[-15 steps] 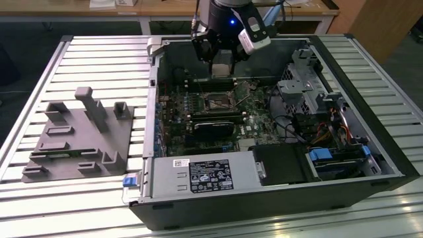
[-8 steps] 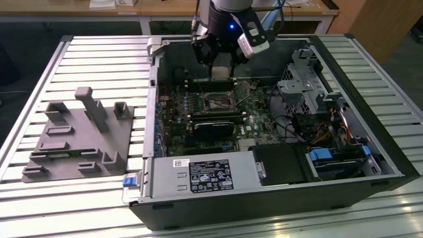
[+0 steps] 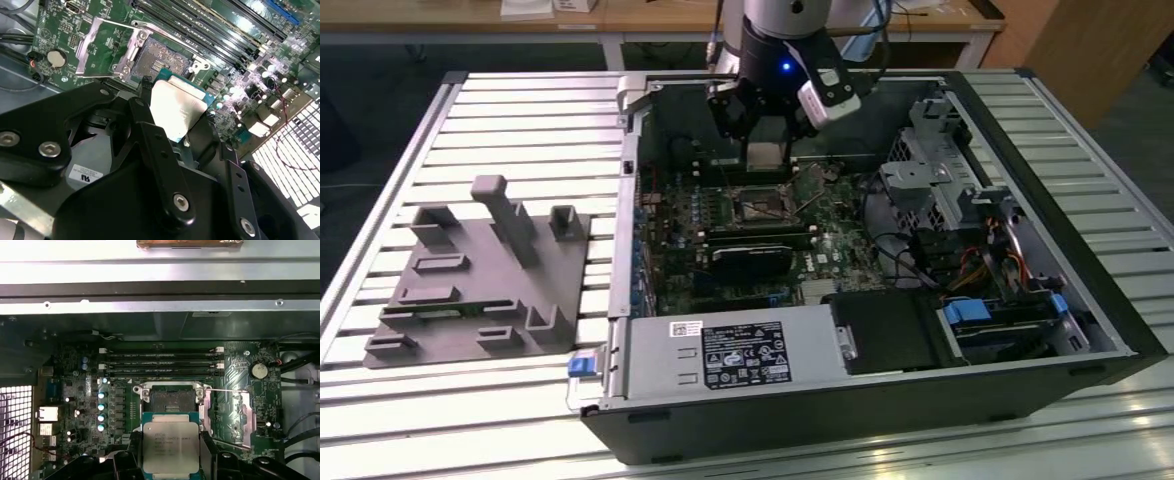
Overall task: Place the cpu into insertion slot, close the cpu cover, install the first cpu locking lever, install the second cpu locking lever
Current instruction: 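Place the cpu into insertion slot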
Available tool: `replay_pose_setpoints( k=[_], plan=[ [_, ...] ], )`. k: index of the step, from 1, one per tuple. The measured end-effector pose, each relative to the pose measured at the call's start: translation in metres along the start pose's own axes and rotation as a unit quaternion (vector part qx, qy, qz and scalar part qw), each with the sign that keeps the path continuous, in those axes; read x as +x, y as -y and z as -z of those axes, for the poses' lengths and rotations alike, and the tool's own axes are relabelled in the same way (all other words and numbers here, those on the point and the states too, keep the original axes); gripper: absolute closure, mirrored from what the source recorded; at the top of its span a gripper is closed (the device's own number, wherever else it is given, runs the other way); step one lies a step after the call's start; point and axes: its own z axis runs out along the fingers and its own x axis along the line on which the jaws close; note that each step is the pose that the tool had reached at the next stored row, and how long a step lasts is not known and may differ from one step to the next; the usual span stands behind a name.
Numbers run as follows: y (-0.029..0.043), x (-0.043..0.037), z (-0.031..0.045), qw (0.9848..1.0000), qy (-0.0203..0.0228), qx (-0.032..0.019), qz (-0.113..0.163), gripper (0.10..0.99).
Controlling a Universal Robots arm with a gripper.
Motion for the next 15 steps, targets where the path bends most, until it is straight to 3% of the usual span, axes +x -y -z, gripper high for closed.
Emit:
replay_pose_setpoints(
  k=[15],
  plan=[
    [-0.0019,-0.0028,-0.0193,1.0000,-0.0003,0.0001,0.003,0.545]
  ],
)
